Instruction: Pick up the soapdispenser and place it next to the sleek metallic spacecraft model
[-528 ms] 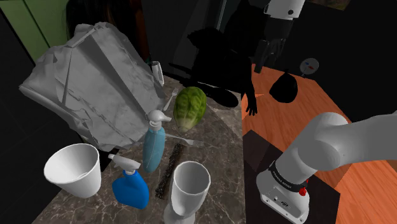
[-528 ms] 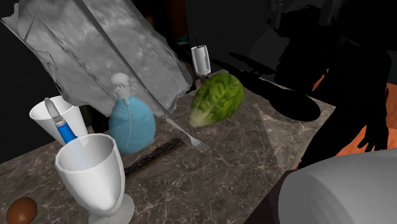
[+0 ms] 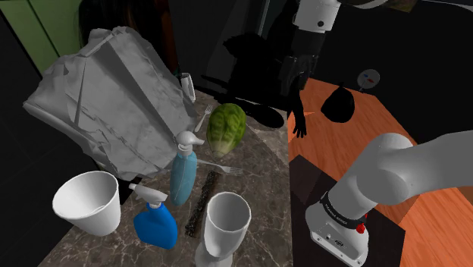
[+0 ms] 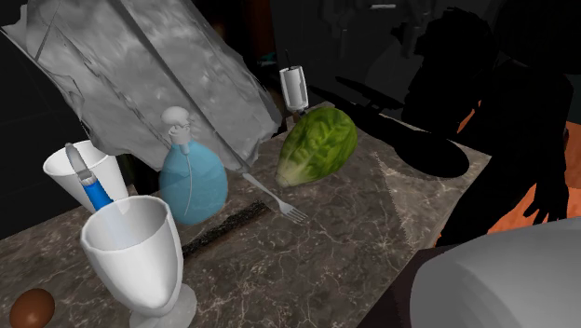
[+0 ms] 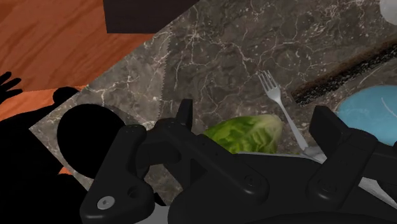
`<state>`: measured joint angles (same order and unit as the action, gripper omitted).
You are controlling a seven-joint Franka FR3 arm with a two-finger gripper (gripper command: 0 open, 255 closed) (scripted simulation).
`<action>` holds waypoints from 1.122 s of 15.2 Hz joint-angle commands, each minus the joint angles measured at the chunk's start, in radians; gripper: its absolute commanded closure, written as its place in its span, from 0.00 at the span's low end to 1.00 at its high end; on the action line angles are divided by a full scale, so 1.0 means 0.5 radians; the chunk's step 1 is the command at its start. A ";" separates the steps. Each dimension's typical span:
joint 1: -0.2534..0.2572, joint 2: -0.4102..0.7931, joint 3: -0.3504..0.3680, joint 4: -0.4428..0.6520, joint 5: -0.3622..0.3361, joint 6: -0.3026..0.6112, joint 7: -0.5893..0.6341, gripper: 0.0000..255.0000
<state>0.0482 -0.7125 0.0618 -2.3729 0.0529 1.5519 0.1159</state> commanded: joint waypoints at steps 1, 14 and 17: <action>0.036 0.056 0.067 -0.012 0.073 0.085 0.072 0.00; 0.217 0.610 0.466 0.159 0.368 0.617 0.455 0.00; 0.246 0.774 0.554 0.251 0.388 0.729 0.545 0.00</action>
<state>0.1682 -0.3599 0.3248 -2.2711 0.2458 1.8981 0.3732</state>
